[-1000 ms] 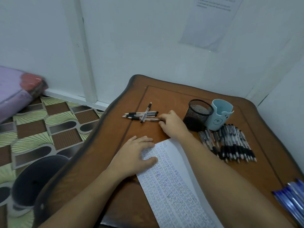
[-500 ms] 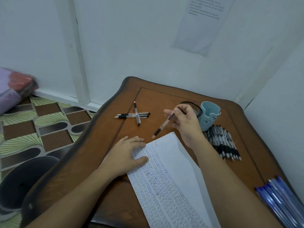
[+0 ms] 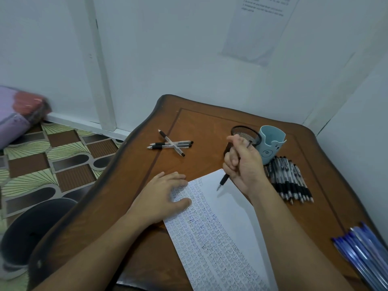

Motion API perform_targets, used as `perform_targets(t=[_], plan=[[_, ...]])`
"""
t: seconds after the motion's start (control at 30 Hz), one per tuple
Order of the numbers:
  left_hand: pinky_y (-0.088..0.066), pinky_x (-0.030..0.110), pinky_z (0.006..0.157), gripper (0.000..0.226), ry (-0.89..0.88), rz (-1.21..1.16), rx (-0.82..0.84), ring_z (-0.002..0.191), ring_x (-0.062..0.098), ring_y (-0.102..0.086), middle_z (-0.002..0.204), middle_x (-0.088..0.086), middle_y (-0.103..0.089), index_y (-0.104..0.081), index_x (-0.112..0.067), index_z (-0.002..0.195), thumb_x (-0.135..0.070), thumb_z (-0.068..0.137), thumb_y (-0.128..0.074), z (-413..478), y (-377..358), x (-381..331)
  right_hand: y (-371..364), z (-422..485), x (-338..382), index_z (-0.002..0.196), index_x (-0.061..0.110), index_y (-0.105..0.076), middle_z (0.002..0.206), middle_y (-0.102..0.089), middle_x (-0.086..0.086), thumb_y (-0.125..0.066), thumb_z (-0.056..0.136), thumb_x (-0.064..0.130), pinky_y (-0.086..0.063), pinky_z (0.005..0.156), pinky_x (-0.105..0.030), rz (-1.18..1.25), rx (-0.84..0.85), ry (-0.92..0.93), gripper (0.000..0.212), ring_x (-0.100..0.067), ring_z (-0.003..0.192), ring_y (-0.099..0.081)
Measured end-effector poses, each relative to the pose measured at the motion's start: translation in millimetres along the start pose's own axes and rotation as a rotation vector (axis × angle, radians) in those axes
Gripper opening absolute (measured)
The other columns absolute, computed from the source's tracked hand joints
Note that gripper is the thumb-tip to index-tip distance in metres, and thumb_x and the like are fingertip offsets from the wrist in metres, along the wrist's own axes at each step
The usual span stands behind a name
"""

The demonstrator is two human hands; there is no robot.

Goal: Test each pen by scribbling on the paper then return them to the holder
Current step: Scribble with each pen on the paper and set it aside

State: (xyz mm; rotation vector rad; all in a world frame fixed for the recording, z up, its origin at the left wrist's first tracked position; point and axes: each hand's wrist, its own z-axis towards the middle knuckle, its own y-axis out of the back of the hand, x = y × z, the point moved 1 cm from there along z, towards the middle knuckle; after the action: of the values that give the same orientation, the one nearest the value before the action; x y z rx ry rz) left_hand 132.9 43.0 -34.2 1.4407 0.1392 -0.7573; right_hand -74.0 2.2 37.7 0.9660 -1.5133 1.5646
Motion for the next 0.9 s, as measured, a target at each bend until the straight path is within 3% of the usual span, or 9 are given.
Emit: perform_targets(t=[0.07,0.13,0.23,0.3,0.4,0.5,0.67,0.73,0.9], plan=[[-0.001,0.016,0.112,0.08,-0.004,0.001,0.006,0.126,-0.021,-0.016,0.146,-0.022,-0.04,-0.053,-0.033,0.136,-0.075,0.069,-0.039,0.4,0.1,0.5,3.3,0.4,-1.8,0.093,0.006,-0.065,0.054,-0.056,-0.004,-0.037,0.107,0.032,-0.049,0.051,-0.028,0.013,0.035,-0.067,0.041,-0.014,0.051,-0.054],[-0.001,0.016,0.112,0.085,-0.004,-0.001,0.008,0.125,-0.021,-0.015,0.146,-0.022,-0.04,-0.053,-0.033,0.135,-0.078,0.065,-0.034,0.4,0.0,0.8,7.9,0.5,-6.6,0.082,0.007,-0.07,0.06,-0.059,-0.006,-0.027,0.106,0.044,-0.05,0.061,-0.03,-0.039,0.051,-0.09,0.061,-0.015,0.057,-0.057],[0.0,0.015,0.111,0.085,-0.003,-0.011,-0.004,0.125,-0.021,-0.015,0.146,-0.022,-0.042,-0.054,-0.033,0.134,-0.078,0.065,-0.034,0.6,-0.8,1.2,16.6,1.4,-16.6,0.084,0.009,-0.069,0.053,-0.051,-0.004,-0.022,0.1,0.059,-0.036,0.053,-0.026,-0.149,0.036,-0.079,0.07,-0.013,0.049,-0.045],[-0.001,0.015,0.111,0.084,-0.004,-0.012,-0.007,0.125,-0.021,-0.016,0.145,-0.021,-0.042,-0.055,-0.032,0.134,-0.077,0.066,-0.036,0.4,-1.2,1.8,19.2,0.2,-21.1,0.102,0.004,-0.067,0.065,-0.065,-0.011,-0.028,0.094,0.06,-0.041,0.048,-0.023,-0.194,0.075,-0.069,0.069,-0.016,0.054,-0.057],[-0.002,0.016,0.112,0.082,-0.004,-0.018,-0.01,0.125,-0.021,-0.017,0.145,-0.021,-0.043,-0.055,-0.032,0.134,-0.076,0.067,-0.038,0.6,-1.3,2.8,20.1,-1.7,-29.4,0.098,0.006,-0.067,0.082,-0.073,-0.016,-0.054,0.084,0.052,-0.046,0.047,-0.021,-0.21,0.136,-0.024,0.05,-0.019,0.065,-0.066],[0.0,0.014,0.111,0.082,-0.006,-0.013,-0.011,0.125,-0.022,-0.016,0.145,-0.022,-0.043,-0.055,-0.033,0.133,-0.077,0.067,-0.038,0.8,-1.8,3.3,21.5,0.5,-40.0,0.07,0.022,-0.058,0.057,-0.052,-0.002,-0.076,0.073,0.045,-0.029,0.042,-0.023,-0.255,0.096,0.003,0.029,-0.015,0.049,-0.044],[-0.001,0.016,0.111,0.082,-0.011,-0.014,-0.005,0.125,-0.022,-0.016,0.145,-0.023,-0.042,-0.055,-0.033,0.134,-0.077,0.067,-0.037,1.5,-0.9,3.1,29.3,6.7,-49.3,0.089,0.006,-0.063,0.074,-0.069,-0.015,-0.057,0.094,0.03,-0.044,0.049,-0.024,-0.395,0.139,-0.016,0.026,-0.021,0.064,-0.063],[-0.002,0.017,0.112,0.082,-0.011,-0.016,0.002,0.124,-0.022,-0.016,0.145,-0.022,-0.042,-0.054,-0.032,0.134,-0.077,0.067,-0.036,1.7,-0.6,3.1,26.9,7.9,-52.1,0.076,0.011,-0.062,0.066,-0.065,-0.007,-0.069,0.083,0.026,-0.049,0.053,-0.021,-0.398,0.178,-0.056,0.018,-0.014,0.061,-0.061],[-0.002,0.016,0.112,0.08,-0.008,-0.024,0.001,0.125,-0.022,-0.017,0.145,-0.021,-0.043,-0.055,-0.032,0.134,-0.076,0.069,-0.041,1.5,-0.8,3.6,25.5,12.8,-62.6,0.057,0.014,-0.045,0.052,-0.042,-0.004,-0.076,0.084,0.001,-0.042,0.051,-0.027,-0.51,0.138,-0.033,0.043,-0.014,0.05,-0.046]])
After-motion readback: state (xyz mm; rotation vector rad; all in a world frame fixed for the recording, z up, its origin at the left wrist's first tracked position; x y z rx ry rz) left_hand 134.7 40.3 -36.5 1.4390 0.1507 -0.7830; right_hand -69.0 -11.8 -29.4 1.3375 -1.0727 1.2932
